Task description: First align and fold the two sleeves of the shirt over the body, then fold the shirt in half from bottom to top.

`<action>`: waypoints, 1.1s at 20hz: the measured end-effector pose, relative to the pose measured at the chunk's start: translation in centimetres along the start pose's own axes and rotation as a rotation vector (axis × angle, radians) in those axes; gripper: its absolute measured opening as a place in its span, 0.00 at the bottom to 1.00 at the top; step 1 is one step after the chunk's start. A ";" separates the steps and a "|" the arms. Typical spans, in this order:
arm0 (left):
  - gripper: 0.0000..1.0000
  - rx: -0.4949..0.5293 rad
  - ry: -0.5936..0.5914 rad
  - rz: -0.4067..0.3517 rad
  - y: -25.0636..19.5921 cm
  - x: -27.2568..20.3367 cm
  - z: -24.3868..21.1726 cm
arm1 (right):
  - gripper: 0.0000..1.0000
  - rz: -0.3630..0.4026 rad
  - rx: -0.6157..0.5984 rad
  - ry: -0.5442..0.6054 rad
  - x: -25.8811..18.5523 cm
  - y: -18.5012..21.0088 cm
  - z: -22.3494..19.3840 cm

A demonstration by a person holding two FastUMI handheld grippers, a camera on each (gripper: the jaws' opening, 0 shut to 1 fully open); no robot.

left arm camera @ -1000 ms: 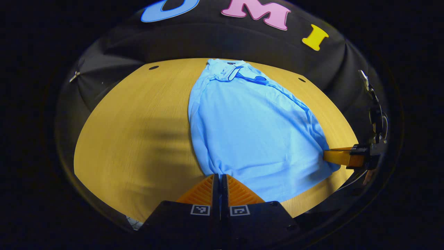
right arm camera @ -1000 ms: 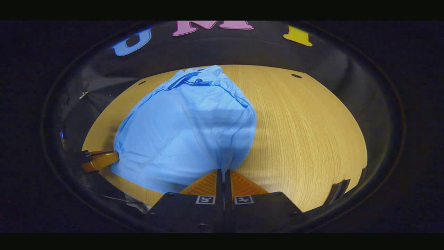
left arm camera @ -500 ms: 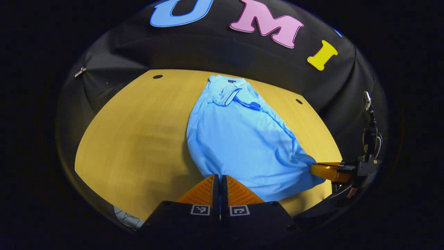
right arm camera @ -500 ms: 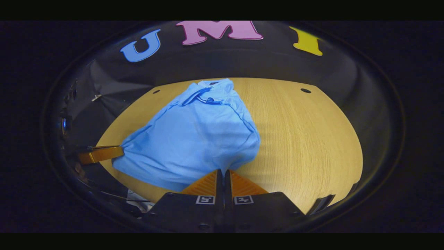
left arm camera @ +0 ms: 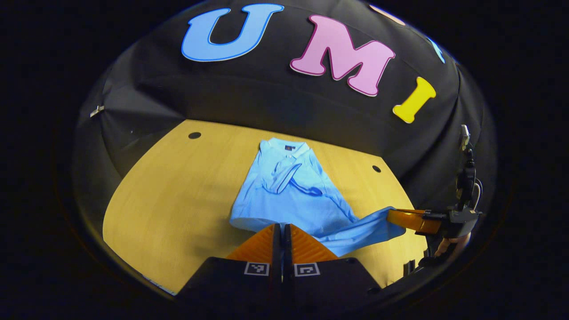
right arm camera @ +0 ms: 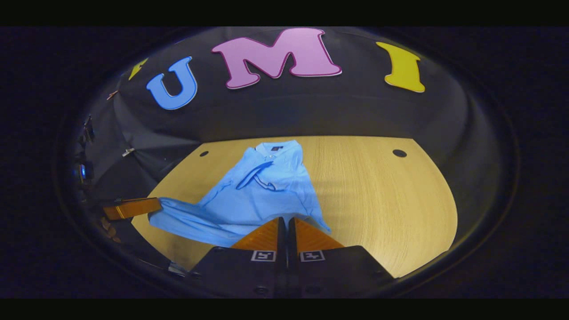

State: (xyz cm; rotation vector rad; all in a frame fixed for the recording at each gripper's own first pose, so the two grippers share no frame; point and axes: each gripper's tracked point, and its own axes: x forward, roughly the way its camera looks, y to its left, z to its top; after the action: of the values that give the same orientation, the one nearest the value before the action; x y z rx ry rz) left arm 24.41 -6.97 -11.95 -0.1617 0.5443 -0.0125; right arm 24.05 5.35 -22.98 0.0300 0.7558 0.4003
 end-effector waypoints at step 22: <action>0.06 0.127 -0.171 0.062 7.8 26.7 22.0 | 0.00 -0.076 0.003 -0.256 25.7 -4.8 22.7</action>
State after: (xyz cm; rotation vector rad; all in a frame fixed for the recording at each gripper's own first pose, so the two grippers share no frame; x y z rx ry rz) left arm 58.34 2.52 -8.37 -0.0215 0.3763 0.0269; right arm 57.87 12.92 -24.18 0.0539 0.5032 0.3157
